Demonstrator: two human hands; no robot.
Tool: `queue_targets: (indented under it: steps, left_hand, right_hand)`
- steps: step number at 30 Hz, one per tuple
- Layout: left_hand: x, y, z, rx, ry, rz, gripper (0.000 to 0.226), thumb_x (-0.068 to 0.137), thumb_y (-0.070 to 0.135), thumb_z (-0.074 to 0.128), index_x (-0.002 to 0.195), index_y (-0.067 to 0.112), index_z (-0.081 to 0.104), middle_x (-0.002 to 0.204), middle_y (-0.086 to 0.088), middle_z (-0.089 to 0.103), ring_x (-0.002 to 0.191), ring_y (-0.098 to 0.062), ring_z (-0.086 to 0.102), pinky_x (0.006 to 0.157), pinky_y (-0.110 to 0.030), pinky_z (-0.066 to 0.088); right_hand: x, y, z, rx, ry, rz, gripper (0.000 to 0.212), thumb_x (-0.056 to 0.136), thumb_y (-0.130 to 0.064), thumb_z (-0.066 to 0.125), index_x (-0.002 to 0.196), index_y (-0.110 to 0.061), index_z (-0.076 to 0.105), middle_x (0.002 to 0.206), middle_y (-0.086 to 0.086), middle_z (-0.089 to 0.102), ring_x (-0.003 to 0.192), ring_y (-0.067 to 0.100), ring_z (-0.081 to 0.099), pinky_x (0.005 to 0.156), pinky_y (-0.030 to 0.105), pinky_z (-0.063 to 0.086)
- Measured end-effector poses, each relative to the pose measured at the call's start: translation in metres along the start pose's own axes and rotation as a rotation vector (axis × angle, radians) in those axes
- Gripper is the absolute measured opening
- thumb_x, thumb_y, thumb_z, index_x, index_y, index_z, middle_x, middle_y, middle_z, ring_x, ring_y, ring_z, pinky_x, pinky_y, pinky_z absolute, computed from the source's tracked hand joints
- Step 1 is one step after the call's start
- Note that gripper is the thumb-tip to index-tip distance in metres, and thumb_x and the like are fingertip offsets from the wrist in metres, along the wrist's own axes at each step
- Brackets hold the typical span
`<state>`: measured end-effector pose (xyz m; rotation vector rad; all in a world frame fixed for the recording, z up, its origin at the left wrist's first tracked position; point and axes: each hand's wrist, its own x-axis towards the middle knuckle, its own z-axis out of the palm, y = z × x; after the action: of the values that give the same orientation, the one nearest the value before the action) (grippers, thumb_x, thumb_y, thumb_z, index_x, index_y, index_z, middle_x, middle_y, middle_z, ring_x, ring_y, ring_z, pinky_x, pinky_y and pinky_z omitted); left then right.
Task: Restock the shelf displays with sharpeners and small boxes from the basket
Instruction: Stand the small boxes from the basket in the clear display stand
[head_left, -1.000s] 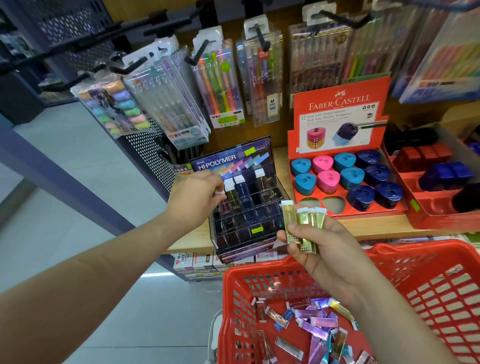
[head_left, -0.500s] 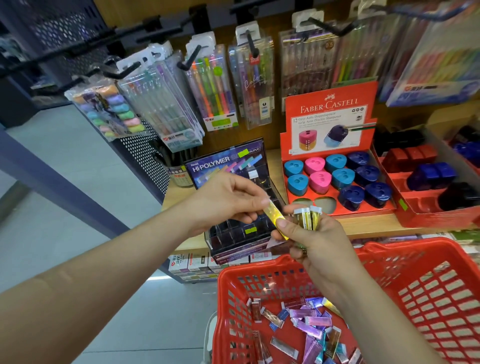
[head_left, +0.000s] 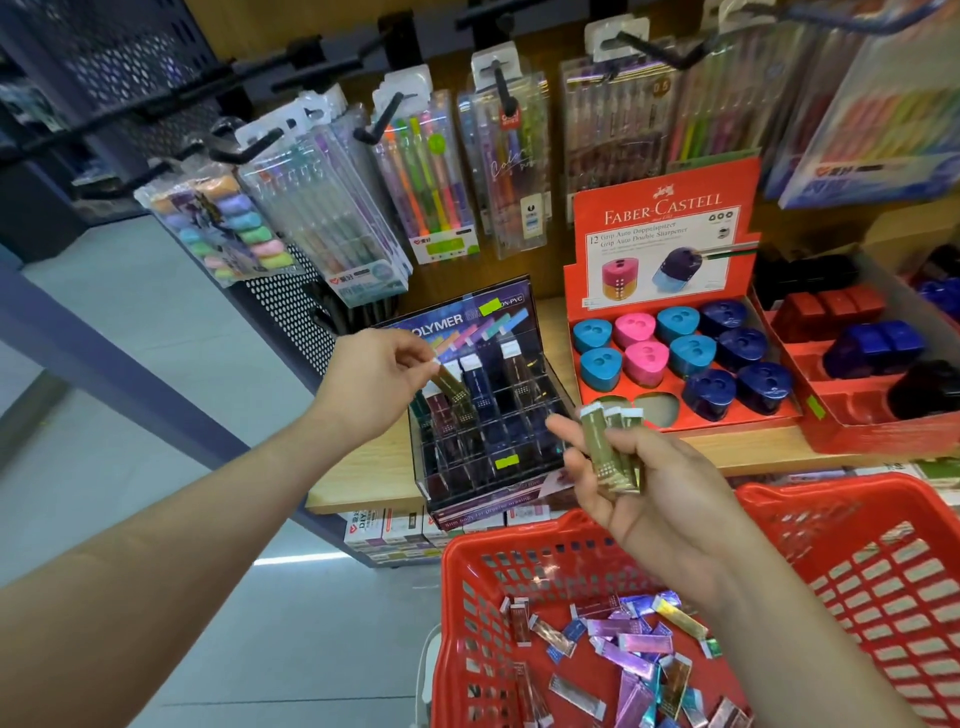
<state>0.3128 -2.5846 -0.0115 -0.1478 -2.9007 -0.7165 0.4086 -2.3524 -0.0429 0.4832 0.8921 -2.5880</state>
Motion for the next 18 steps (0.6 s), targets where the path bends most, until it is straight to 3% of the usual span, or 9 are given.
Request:
queue_targets:
  steps: [3, 8, 11, 18]
  left_hand:
    - [0.002, 0.000, 0.004, 0.047, 0.011, 0.032, 0.012, 0.088, 0.021, 0.068, 0.095, 0.013, 0.072, 0.078, 0.006, 0.065, 0.074, -0.010, 0.062, 0.079, -0.027, 0.053]
    - [0.008, -0.001, 0.006, 0.168, -0.018, 0.134, 0.014, 0.090, 0.024, 0.065, 0.098, 0.015, 0.072, 0.083, 0.004, 0.068, 0.079, -0.013, 0.062, 0.080, -0.030, 0.053]
    - [0.009, -0.004, 0.013, 0.243, -0.054, 0.205, 0.011, 0.090, 0.026, 0.064, 0.094, 0.018, 0.070, 0.081, 0.006, 0.066, 0.079, -0.016, 0.061, 0.077, -0.036, 0.054]
    - [0.011, -0.012, 0.028, 0.380, -0.082, 0.296, 0.015, 0.092, 0.027, 0.059, 0.096, 0.015, 0.068, 0.092, -0.002, 0.065, 0.089, -0.023, 0.060, 0.078, -0.040, 0.051]
  right_hand:
    - [0.000, 0.001, 0.002, -0.028, -0.002, 0.009, 0.023, 0.099, -0.006, 0.045, 0.117, 0.007, 0.053, 0.106, 0.016, 0.073, 0.062, 0.015, 0.069, 0.045, 0.016, 0.049]
    - [0.000, 0.002, 0.005, -0.080, 0.043, -0.007, 0.020, 0.096, -0.001, 0.049, 0.109, 0.012, 0.057, 0.098, 0.020, 0.073, 0.074, 0.024, 0.074, 0.055, 0.023, 0.058]
    - [0.000, 0.001, 0.006, -0.046, 0.103, -0.025, 0.006, 0.092, 0.006, 0.051, 0.096, 0.001, 0.054, 0.099, 0.024, 0.064, 0.078, 0.033, 0.074, 0.057, 0.027, 0.059]
    - [0.003, 0.006, 0.001, -0.133, 0.118, -0.013, 0.004, 0.092, 0.001, 0.058, 0.092, 0.001, 0.061, 0.079, 0.014, 0.070, 0.078, 0.029, 0.074, 0.056, 0.028, 0.058]
